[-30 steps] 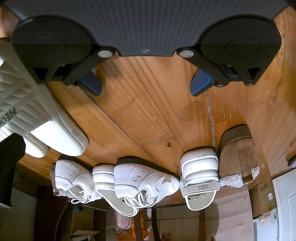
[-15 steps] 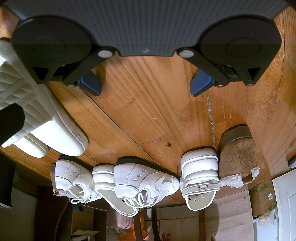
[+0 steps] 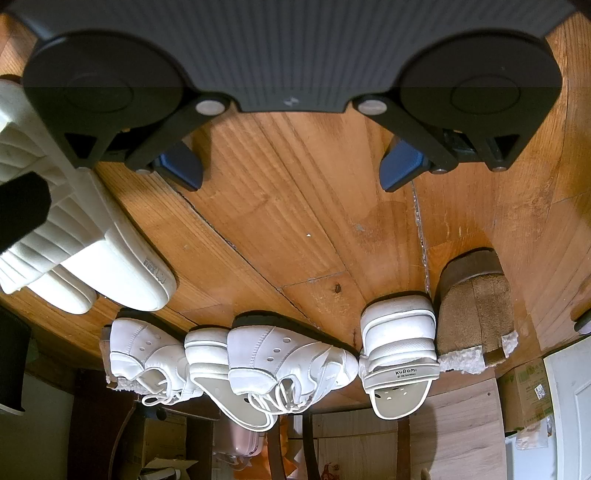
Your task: Organize scattered shoes
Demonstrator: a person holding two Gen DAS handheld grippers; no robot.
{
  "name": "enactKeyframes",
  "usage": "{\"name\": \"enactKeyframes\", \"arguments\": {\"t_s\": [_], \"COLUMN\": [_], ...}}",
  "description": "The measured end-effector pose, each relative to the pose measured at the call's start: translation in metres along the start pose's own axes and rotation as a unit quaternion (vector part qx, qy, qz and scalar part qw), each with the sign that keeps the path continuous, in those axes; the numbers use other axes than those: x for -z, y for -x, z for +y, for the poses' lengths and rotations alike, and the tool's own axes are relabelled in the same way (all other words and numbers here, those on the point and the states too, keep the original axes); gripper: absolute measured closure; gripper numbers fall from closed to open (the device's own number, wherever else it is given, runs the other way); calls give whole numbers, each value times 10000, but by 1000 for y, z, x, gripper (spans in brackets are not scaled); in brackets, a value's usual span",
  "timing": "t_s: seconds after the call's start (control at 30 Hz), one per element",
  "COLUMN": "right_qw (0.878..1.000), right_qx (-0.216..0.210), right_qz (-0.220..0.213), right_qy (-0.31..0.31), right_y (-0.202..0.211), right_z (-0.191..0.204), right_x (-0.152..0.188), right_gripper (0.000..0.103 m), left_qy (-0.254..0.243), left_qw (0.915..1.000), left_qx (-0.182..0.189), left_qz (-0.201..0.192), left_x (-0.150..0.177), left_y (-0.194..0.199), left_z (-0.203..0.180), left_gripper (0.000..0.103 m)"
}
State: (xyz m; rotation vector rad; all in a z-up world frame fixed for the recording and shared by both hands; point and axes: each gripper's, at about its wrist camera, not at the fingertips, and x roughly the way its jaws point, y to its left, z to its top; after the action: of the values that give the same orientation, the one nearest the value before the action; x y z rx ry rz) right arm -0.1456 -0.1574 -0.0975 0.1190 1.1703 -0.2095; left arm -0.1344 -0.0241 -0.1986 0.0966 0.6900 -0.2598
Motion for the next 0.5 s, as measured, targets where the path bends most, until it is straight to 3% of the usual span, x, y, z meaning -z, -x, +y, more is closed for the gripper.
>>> {"name": "enactKeyframes", "arguments": {"t_s": [0.5], "right_qw": [9998], "right_qx": [157], "right_qz": [-46], "right_qy": [-86], "right_y": [5], "right_z": [-6], "right_x": [-4], "right_gripper": [4], "left_qy": [1], "left_qw": [10000], "left_qx": [-1], "left_qz": [-1], "left_x": [0], "left_y": [0], "left_z": [0], "left_gripper": [0]}}
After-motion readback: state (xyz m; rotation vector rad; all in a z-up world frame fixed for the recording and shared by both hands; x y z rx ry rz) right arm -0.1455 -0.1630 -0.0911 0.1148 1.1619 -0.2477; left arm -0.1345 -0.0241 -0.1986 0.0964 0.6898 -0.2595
